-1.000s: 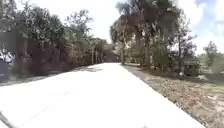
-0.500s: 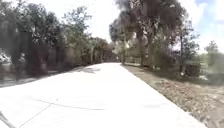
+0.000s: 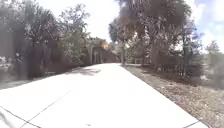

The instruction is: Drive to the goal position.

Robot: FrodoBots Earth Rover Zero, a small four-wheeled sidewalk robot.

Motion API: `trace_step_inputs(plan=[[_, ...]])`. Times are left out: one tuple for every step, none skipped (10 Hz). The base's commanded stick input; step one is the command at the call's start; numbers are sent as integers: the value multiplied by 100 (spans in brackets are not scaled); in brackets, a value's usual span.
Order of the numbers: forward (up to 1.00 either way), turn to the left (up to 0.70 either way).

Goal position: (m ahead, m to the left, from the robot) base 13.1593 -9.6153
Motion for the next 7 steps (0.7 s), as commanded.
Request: trace_step_inputs(plan=[[85,0],[85,0],[85,0],[85,0],[85,0],[85,0],[85,0]])
